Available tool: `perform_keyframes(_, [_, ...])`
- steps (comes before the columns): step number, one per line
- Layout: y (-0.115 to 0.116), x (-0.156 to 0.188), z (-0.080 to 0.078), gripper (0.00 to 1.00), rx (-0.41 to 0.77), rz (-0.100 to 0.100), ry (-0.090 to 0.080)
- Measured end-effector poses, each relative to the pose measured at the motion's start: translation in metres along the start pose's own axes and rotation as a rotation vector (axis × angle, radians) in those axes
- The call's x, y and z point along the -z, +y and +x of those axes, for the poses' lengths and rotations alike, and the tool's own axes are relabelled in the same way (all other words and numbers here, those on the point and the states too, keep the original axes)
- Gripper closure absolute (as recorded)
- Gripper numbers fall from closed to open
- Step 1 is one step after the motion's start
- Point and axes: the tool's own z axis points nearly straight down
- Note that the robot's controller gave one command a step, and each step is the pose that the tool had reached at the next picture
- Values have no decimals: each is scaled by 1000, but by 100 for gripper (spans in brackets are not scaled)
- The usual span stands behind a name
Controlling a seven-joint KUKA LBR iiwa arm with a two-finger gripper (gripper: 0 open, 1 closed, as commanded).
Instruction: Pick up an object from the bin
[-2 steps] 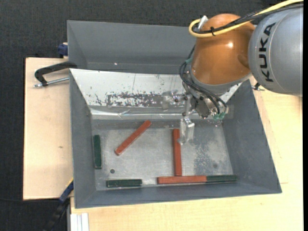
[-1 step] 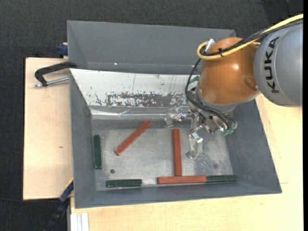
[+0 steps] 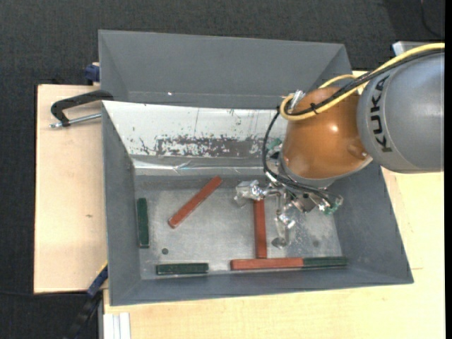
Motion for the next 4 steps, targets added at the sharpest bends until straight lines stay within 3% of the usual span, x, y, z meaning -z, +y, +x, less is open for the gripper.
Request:
perform_keyframes(1, [-60, -45, -6, 100, 274, -3, 1])
perform_keyframes(2, [-60, -44, -6, 100, 274, -3, 1])
perform_keyframes(3, [-59, 84, -16, 100, 230, -2, 0])
perform_keyframes(4, [-59, 84, -16, 100, 230, -3, 0])
